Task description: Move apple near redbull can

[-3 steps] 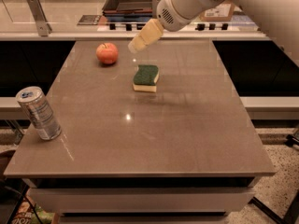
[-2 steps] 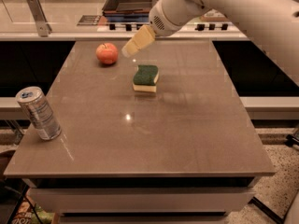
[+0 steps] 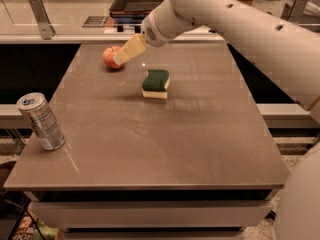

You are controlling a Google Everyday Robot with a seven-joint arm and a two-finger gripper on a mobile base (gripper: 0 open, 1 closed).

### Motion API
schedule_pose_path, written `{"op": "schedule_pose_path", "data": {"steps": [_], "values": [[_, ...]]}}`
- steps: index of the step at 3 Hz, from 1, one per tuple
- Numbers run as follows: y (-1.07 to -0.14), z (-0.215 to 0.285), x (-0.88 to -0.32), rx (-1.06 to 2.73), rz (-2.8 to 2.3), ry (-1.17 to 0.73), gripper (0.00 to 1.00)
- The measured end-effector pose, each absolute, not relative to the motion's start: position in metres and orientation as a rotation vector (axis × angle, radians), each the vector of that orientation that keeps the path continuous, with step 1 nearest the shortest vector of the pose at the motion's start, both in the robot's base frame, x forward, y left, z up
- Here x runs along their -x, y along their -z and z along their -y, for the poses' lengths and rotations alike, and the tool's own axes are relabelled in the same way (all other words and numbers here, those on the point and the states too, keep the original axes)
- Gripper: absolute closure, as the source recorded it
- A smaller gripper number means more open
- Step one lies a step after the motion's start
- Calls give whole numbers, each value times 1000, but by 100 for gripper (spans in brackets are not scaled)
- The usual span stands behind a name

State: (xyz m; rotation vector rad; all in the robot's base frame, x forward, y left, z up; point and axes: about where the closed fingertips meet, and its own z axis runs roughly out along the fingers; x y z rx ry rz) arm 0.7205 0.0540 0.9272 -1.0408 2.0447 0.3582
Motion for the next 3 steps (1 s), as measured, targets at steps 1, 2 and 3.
{"op": "schedule_pose_path", "data": {"steps": [1,2,3], "values": [[-911,-89,-732,1051,-2011,-422,0],[-890,-118,-747,1054,-1986,-481,0],[-872,-134,-764,1053,-1972,-506,0]]}}
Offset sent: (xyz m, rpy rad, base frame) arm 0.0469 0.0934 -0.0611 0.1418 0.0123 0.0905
